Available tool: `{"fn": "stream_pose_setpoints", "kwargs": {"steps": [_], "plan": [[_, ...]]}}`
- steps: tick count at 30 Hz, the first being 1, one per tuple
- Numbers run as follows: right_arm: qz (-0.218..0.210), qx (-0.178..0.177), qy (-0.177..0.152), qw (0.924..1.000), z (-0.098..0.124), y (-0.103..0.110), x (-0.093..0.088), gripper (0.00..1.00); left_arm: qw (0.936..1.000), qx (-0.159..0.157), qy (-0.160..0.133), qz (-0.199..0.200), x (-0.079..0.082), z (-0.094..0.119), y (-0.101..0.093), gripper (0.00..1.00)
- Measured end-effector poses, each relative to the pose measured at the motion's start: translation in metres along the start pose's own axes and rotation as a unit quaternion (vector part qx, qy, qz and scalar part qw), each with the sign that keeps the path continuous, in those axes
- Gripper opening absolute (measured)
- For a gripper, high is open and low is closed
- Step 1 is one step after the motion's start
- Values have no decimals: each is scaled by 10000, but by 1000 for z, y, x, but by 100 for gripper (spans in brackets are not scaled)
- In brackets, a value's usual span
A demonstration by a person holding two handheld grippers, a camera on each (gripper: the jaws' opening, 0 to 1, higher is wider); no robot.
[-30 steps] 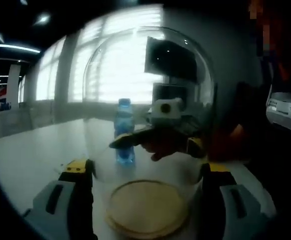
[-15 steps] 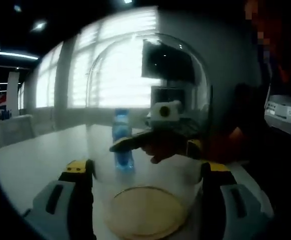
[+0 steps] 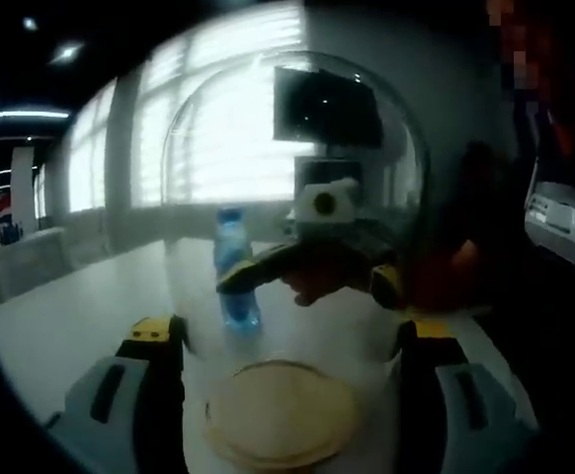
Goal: Open the cover put in the Mizone put the cover back on
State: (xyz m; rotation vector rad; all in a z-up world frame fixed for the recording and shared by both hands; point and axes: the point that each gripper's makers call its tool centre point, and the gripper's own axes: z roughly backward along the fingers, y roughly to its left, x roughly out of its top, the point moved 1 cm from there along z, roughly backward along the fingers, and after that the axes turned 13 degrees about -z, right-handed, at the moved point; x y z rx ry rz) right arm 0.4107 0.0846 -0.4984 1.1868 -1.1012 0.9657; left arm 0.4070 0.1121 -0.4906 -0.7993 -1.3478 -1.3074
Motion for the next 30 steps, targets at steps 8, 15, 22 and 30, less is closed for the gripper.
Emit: {"fn": "stream_pose_setpoints", "kwargs": {"steps": [8,15,22,30], "plan": [[77,31,-9,10000,0,13,5,90,10000,44,47,-62,8,6,-10,75],[12,109,-77,9999,2,26,3,90,9999,103,69,-26,13,10,-21,75],[22,126,-102,9999,4,40,0,90,9998,96,134,-87,18,13,-34,76],[75,99,-35,9999,7,53,-4,90,9997,93,160,-133,18,15,-48,76]]}}
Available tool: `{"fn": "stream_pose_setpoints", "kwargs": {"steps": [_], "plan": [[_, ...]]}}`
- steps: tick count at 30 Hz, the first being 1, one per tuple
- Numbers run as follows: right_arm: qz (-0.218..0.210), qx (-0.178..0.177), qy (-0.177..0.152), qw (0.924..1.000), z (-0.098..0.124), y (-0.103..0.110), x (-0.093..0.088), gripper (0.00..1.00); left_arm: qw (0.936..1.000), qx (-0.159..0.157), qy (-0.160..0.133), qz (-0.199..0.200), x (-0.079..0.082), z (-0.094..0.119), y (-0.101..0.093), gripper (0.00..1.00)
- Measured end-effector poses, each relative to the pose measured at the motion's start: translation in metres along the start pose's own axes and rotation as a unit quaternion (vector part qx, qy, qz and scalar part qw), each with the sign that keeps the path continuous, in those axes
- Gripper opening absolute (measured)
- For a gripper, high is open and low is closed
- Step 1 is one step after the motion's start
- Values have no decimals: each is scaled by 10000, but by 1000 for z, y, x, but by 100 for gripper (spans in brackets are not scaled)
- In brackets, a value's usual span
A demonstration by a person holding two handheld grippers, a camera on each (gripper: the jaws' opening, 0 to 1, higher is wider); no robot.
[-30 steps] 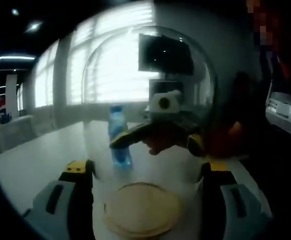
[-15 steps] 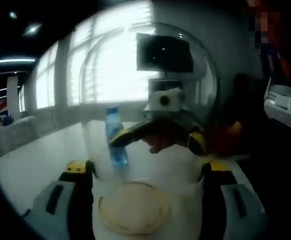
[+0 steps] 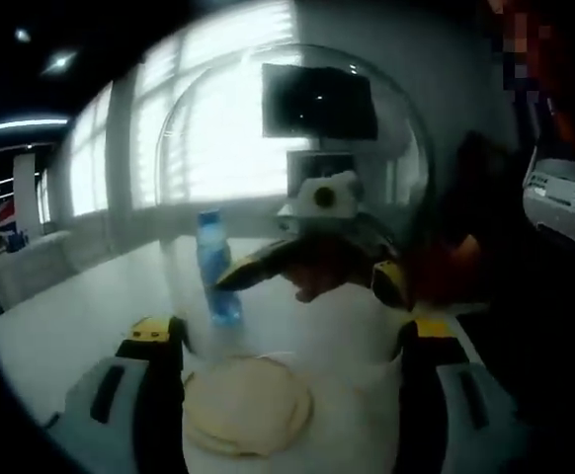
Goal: Open the cover put in the Mizone put the cover back on
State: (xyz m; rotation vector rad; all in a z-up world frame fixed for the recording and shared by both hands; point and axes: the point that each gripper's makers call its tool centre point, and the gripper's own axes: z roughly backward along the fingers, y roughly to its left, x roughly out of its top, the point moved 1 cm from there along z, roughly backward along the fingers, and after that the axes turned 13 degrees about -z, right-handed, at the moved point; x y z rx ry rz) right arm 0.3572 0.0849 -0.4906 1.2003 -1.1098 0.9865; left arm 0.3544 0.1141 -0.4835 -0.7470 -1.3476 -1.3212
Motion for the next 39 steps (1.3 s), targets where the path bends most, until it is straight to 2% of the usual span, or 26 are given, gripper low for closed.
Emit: {"fn": "stream_pose_setpoints", "kwargs": {"steps": [13,22,27,34,39], "plan": [[-19,-34,76,10000,4,24,-13,90,10000,5,13,97,-3,3,-28,76],[-91,44,-53,9999,7,49,-15,90,9998,75,-123,107,11,11,-52,76],[-88,94,-79,9999,6,65,-17,90,9999,118,-81,69,16,16,-66,76],[-51,73,-44,10000,7,81,-26,90,9999,116,-9,75,14,20,-83,77],[-120,78,-18,9999,9,86,-35,90,9998,123,1,141,8,20,-92,77]]}}
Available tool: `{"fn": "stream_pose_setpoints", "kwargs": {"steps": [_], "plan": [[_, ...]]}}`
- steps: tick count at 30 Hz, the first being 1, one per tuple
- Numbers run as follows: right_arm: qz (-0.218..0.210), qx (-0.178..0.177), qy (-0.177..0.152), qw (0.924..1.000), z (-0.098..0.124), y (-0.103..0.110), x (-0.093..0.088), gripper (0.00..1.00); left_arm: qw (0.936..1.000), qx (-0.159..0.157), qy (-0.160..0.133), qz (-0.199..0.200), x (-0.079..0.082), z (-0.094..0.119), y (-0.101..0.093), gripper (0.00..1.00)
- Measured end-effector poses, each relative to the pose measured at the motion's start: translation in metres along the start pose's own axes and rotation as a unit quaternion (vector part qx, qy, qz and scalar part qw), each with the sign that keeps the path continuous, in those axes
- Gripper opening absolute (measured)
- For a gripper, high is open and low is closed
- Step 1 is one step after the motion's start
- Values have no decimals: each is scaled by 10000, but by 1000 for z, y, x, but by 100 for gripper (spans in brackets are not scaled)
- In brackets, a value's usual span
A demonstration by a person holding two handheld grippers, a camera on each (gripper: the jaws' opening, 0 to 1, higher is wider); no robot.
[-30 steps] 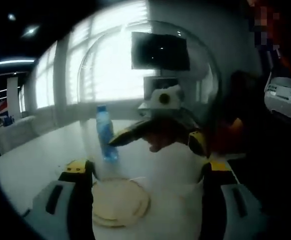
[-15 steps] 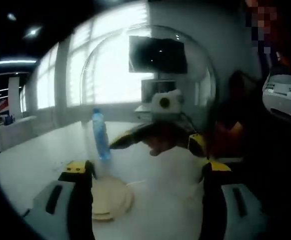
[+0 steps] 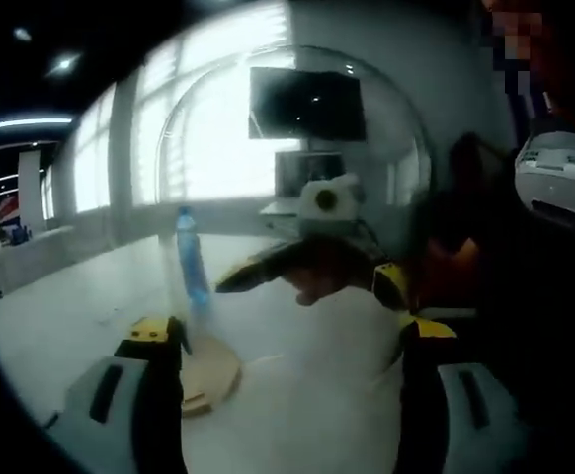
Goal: Open the cover put in the Mizone put the cover back on
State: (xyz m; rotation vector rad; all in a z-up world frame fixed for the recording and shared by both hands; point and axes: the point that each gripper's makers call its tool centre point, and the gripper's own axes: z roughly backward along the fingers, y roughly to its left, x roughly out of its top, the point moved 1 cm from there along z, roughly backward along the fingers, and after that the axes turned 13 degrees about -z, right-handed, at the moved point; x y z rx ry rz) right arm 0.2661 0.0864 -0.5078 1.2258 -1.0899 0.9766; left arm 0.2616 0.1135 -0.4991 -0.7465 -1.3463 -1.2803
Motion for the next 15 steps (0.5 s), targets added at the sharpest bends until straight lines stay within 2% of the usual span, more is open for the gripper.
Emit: {"fn": "stream_pose_setpoints", "kwargs": {"steps": [15], "plan": [[-171,-1,69,9998,2,3,-16,90,9998,-1,137,168,-13,-3,-10,77]]}}
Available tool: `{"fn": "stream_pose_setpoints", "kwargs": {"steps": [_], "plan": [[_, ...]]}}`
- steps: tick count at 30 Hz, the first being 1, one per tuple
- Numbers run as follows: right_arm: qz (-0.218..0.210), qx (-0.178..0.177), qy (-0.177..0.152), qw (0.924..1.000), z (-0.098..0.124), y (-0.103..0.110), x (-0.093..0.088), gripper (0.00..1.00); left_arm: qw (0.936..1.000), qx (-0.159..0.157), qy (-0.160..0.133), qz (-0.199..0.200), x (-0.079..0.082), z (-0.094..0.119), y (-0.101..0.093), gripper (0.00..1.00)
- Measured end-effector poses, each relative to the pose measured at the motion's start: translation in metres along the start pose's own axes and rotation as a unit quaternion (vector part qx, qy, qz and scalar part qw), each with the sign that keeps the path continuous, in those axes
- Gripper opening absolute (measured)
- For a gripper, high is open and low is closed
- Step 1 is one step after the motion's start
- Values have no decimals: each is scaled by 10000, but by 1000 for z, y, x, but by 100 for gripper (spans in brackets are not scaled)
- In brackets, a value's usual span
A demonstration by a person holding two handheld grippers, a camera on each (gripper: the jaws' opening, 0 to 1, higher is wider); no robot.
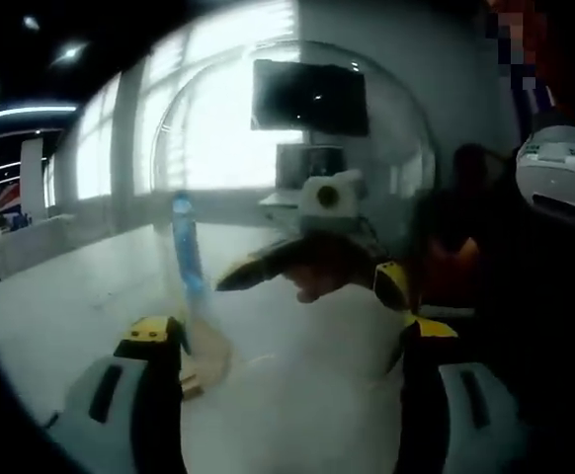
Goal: Open the cover put in the Mizone put the cover back on
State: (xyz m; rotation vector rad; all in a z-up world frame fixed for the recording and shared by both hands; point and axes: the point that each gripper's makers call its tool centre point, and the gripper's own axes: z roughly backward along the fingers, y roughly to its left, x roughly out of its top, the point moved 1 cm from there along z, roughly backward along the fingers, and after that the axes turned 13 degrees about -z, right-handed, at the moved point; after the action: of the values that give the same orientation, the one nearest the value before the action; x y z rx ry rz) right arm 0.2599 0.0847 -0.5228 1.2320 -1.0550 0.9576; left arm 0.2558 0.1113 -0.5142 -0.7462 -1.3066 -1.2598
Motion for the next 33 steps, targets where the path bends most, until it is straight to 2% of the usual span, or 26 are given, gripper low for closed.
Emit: {"fn": "stream_pose_setpoints", "kwargs": {"steps": [4,8,9,10,15,27,33], "plan": [[-83,5,37,10000,0,-2,-6,90,10000,-2,-11,56,-4,-1,-1,78],[-112,0,80,9999,0,-5,-12,90,9998,0,119,141,-14,-8,-3,78],[-23,-21,-9,10000,-2,-7,-11,90,10000,63,-55,37,-10,-7,-1,78],[-72,11,24,10000,-2,-6,-11,90,9998,35,-17,171,-12,-5,-1,78],[-91,26,-242,9997,-5,-5,-10,90,9989,146,-415,166,-11,-2,-3,78],[-64,59,-385,9992,-2,-2,-6,90,9972,275,-663,206,-11,1,-5,78],[-55,49,-364,9993,1,0,-6,90,9970,324,-673,215,-11,2,-6,78]]}}
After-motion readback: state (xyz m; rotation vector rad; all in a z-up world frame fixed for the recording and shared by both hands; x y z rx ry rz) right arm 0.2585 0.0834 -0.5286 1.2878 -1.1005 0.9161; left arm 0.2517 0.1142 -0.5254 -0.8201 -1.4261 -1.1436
